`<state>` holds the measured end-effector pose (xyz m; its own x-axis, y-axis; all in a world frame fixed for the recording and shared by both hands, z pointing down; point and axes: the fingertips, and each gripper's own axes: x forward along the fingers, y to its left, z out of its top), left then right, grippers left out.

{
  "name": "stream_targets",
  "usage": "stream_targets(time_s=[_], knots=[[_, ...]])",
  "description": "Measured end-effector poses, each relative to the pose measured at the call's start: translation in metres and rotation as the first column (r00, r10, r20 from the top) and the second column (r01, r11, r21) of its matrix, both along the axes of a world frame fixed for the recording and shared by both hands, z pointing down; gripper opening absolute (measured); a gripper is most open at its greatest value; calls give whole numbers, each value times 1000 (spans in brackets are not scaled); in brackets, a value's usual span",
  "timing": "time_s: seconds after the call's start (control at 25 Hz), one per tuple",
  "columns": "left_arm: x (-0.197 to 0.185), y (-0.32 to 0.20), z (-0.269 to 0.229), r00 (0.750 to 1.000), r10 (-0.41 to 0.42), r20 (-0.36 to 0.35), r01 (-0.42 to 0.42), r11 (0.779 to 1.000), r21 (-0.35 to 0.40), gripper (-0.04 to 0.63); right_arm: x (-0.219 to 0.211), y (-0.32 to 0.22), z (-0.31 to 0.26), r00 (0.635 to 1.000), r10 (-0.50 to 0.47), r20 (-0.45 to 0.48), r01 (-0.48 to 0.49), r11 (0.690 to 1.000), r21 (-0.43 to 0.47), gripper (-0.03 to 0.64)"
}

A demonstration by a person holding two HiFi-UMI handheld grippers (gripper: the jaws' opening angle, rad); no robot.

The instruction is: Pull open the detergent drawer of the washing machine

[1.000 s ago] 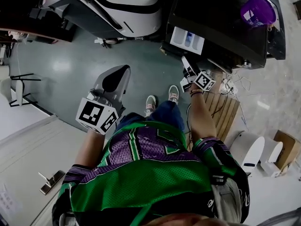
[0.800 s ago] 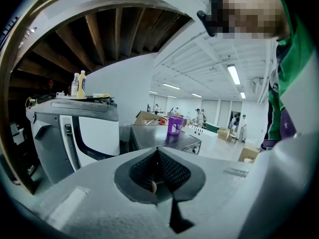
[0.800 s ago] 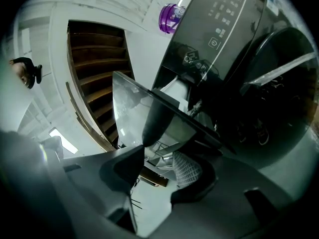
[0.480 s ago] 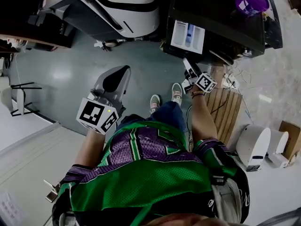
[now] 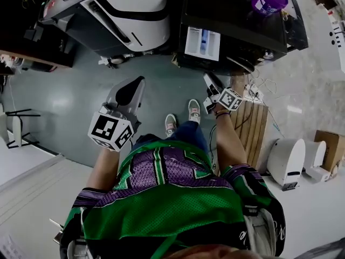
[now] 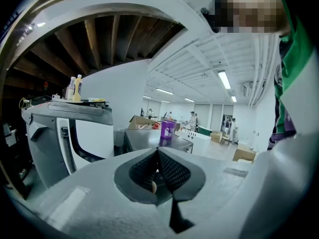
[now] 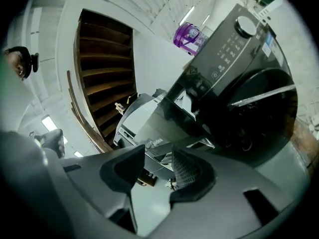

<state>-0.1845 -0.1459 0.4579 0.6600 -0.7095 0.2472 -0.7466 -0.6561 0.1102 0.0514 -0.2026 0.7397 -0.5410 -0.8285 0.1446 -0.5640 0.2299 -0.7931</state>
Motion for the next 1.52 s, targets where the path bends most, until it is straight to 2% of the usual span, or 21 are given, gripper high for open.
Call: stream_targets(time_s=[0.2, 0.4, 0.56, 0.72, 0.96, 1.12, 1.32, 1.52], knots=[[-2, -6, -2, 999, 7, -40, -7, 1000, 4, 15, -3, 16, -28, 992, 11, -129, -12, 1000, -9, 158], [-5, -15, 1, 997, 11, -80, -11, 1000, 3, 15, -14, 38, -50, 963, 28, -268, -40, 998, -40, 158], [-2, -24, 3, 996, 17, -92, -16, 1000, 7, 15, -31, 51, -79, 944, 10, -330, -16, 1000, -17, 158], [5, -31, 1, 996, 9, -93, -7, 1000, 19, 15, -26, 48, -111, 918, 5, -397, 5, 1000, 24, 158], [27, -42, -19, 995, -33, -91, 37, 998, 45, 15, 21, 27, -159, 855, -23, -518, 50, 998, 39, 158], [47, -53, -37, 994, -50, -100, 56, 997, 61, 15, 66, 11, -207, 813, 31, -581, 33, 995, 98, 156], [75, -62, -66, 992, -44, -115, 56, 993, 102, 15, 113, 4, -281, 791, 124, -599, -5, 981, 196, 152], [98, -67, -100, 993, -28, -114, 47, 985, 164, 15, 132, 4, -348, 789, 185, -586, -3, 955, 297, 152]])
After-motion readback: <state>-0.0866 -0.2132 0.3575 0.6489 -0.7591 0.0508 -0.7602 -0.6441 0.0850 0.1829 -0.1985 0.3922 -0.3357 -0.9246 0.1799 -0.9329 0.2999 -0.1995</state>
